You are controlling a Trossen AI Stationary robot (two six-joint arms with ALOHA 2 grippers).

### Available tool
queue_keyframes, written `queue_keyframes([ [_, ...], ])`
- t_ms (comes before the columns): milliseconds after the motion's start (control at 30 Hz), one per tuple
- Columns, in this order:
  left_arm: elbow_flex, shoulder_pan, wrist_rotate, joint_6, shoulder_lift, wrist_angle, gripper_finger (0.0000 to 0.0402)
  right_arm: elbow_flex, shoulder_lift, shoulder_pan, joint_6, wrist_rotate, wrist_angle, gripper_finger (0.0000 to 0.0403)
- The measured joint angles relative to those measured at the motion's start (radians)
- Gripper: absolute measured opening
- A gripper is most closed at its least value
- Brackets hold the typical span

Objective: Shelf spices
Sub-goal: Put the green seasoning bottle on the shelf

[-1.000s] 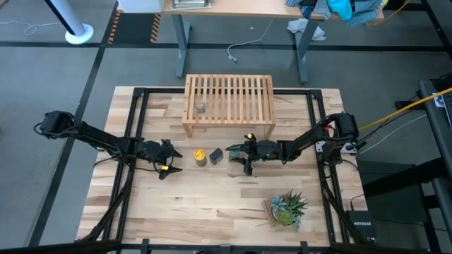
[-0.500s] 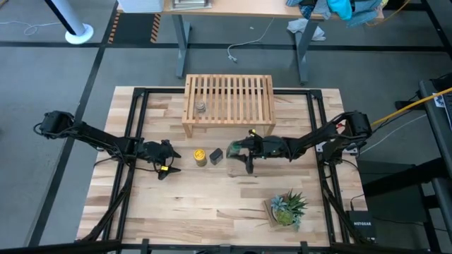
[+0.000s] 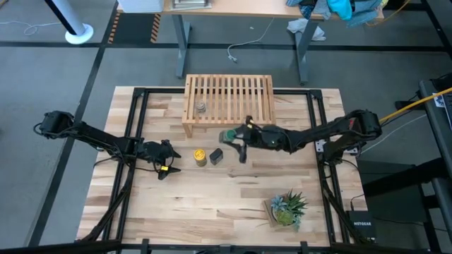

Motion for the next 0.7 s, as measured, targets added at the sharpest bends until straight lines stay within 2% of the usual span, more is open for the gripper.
queue_keyframes([
  [133, 0.000, 0.000, 0.000, 0.000, 0.000, 0.000, 0.0333, 0.115, -0.002, -0.069, -0.079, -0.014, -0.145, 0.0206],
  [400, 0.000, 0.000, 0.000, 0.000, 0.000, 0.000, 0.0333, 0.318, -0.002, -0.248, -0.127, -0.241, -0.402, 0.0206],
  [700, 0.000, 0.000, 0.000, 0.000, 0.000, -0.001, 0.0333, 0.410, 0.000, -0.394, -0.127, -0.454, -0.475, 0.0206],
])
